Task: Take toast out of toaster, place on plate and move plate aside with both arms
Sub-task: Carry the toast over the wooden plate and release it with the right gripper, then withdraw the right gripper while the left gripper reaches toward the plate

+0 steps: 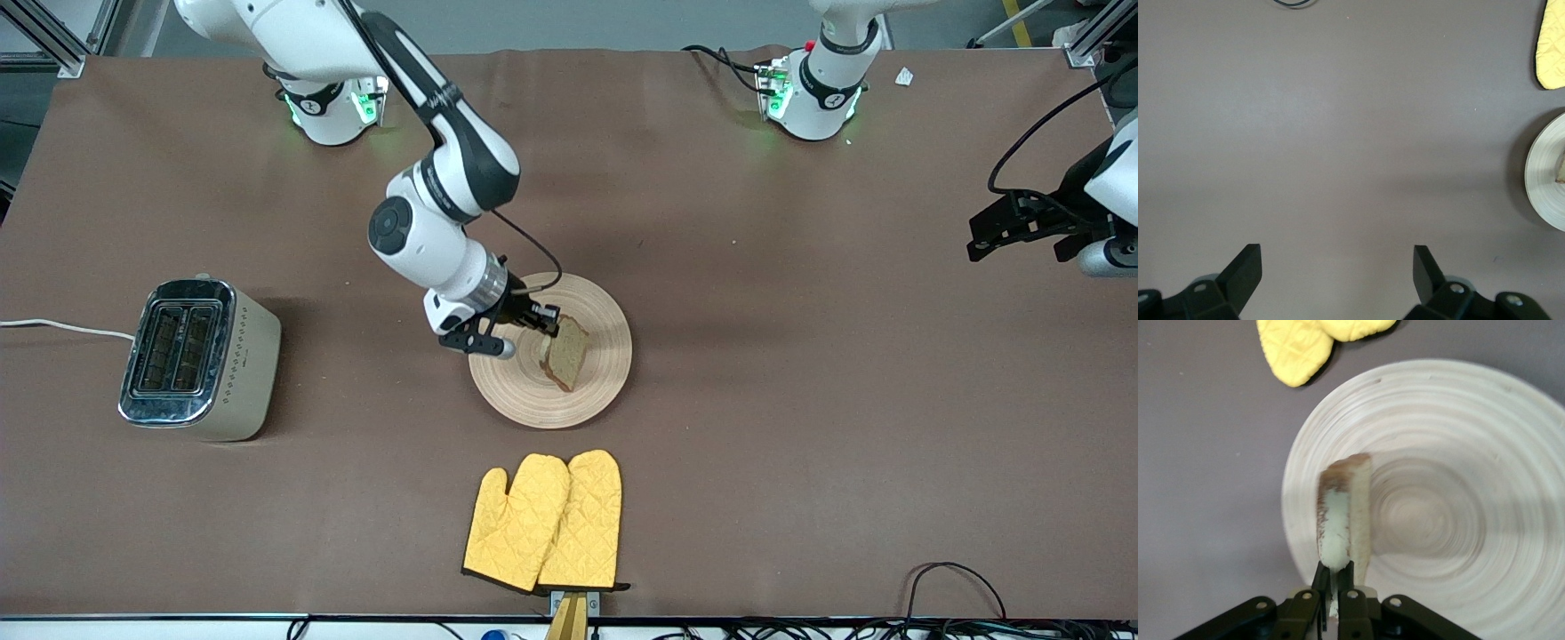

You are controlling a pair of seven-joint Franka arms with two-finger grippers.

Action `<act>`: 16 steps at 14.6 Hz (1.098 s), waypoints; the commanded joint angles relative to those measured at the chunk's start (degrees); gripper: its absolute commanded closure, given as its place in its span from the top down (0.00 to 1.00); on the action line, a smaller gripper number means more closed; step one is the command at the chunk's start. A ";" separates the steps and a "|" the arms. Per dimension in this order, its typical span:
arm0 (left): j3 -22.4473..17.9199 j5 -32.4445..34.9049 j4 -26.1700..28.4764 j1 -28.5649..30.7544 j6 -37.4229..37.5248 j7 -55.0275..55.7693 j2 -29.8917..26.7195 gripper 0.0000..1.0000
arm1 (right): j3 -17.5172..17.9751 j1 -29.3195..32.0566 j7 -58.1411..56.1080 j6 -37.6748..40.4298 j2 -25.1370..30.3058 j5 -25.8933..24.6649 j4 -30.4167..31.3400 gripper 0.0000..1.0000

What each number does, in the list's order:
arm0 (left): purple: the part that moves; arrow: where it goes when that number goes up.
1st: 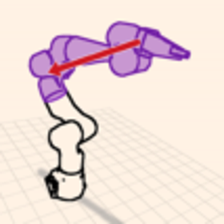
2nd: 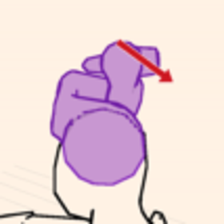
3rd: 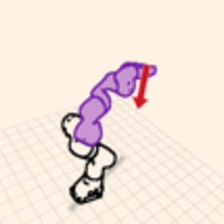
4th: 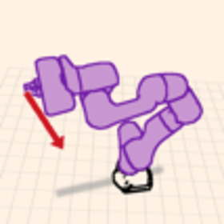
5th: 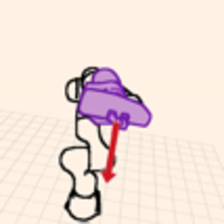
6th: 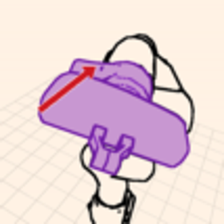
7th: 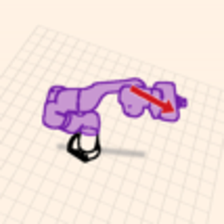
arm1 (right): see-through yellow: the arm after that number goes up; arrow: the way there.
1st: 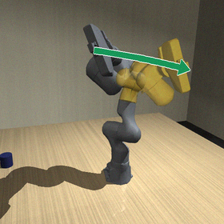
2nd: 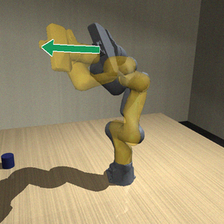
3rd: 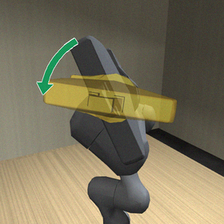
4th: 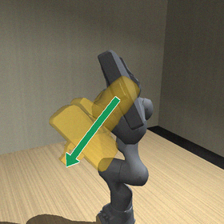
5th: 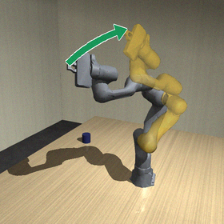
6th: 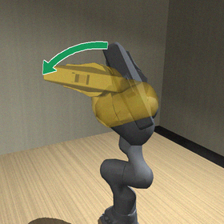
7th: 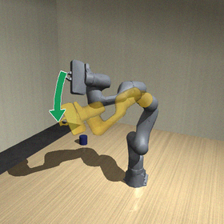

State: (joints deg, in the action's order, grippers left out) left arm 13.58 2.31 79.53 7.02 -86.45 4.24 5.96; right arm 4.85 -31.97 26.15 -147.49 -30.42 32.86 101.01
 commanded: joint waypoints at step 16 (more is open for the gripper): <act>-0.40 0.15 -1.05 0.27 0.05 -0.63 -0.16 1.00 | -18.37 7.18 -11.10 52.47 20.66 -31.28 -11.86 1.00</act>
State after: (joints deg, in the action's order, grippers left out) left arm 13.41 2.31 79.16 7.42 -86.49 4.23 5.97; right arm -11.25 -26.29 18.59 -98.66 -10.00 3.98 95.24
